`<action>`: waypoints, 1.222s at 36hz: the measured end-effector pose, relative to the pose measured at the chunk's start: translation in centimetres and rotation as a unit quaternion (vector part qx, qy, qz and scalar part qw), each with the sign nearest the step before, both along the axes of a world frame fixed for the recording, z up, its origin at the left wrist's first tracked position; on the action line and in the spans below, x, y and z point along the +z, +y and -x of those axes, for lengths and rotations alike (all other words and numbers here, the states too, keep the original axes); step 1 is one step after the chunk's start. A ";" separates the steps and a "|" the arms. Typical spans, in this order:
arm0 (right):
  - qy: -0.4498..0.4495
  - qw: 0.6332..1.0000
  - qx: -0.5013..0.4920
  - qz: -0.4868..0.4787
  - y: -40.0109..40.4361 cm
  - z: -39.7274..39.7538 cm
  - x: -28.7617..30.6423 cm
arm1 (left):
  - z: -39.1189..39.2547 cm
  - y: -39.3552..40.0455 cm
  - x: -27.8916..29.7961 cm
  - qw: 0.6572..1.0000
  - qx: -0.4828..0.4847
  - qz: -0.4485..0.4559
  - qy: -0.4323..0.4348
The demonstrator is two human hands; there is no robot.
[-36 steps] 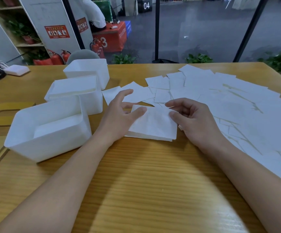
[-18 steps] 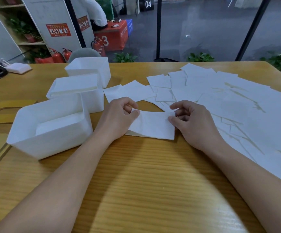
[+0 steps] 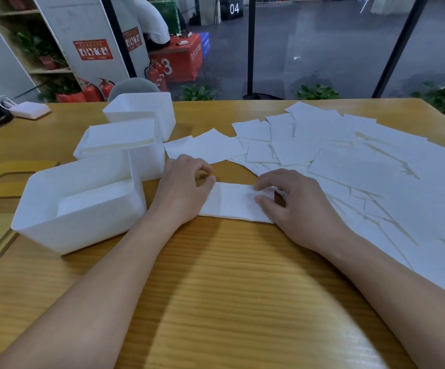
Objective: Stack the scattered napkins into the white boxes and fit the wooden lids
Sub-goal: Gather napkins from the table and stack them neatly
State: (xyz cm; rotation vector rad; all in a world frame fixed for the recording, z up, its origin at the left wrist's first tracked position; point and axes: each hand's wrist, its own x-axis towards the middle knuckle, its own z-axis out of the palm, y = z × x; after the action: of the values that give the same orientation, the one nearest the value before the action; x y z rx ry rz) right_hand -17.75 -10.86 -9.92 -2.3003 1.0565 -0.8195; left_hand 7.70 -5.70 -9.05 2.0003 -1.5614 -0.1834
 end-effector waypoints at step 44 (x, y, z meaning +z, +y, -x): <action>-0.020 0.999 0.035 -0.026 0.4 -0.3 0.4 | 1.8 1.1 1.9 0.990 -0.062 0.116 0.039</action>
State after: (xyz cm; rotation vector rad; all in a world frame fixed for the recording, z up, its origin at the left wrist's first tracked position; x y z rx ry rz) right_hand -17.48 -10.43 -9.47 -2.2552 0.9638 -0.7988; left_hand 5.85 -4.58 -7.15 1.6992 -1.5802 -0.1208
